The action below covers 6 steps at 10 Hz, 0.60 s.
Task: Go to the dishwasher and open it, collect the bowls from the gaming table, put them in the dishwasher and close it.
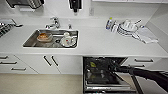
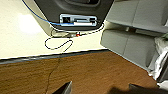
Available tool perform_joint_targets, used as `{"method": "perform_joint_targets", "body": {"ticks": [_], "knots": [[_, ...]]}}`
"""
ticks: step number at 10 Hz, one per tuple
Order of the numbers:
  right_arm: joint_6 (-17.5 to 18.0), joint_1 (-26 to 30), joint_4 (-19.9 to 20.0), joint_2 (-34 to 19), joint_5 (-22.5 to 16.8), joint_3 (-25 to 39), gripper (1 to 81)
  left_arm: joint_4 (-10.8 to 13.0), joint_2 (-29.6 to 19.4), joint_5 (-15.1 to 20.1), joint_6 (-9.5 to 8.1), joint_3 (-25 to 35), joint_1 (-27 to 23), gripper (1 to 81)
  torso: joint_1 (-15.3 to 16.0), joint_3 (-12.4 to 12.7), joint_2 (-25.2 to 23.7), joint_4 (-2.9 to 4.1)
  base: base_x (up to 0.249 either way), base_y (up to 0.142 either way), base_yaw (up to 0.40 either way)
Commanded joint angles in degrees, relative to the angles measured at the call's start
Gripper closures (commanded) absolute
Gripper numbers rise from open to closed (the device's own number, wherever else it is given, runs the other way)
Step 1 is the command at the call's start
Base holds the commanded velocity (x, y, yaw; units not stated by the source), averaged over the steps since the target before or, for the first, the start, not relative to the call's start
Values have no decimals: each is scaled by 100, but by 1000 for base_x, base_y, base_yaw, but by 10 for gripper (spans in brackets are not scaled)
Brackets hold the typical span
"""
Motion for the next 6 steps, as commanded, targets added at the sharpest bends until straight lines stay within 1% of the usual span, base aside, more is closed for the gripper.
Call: {"method": "perform_joint_targets", "body": {"ticks": [1, 2, 3, 4, 5, 6], "knots": [[43, 404, 54, -990, -768, 1159, 10, -901, 172, 299, -78, -438, 43, 10, 0, 0, 0, 0, 0, 0, 0], [25, 17, 18, -1512, -919, 1664, 10, -1159, 349, 413, -77, -765, -37, 10, 0, 0, 0, 0, 0, 0, 0], [25, -422, 1, -2030, -928, 2104, 10, -1186, 508, 607, -95, -1029, -134, 10, 0, 0, 0, 0, 0, 0, 0], [-10, -853, -17, -2442, -928, 2463, 10, -1204, 595, 704, -104, -1160, -204, 10, 0, 0, 0, 0, 0, 0, 0], [-36, -1293, -34, -2697, -928, 2665, 10, -1238, 578, 704, -165, -1178, -257, 10, 0, 2, 0, 0, 0, 0, 0], [-36, -1627, -34, -2812, -928, 2763, 10, -1282, 543, 704, -165, -1178, -301, 10, 0, 0, 0, 0, 0, 0, 0]]}}
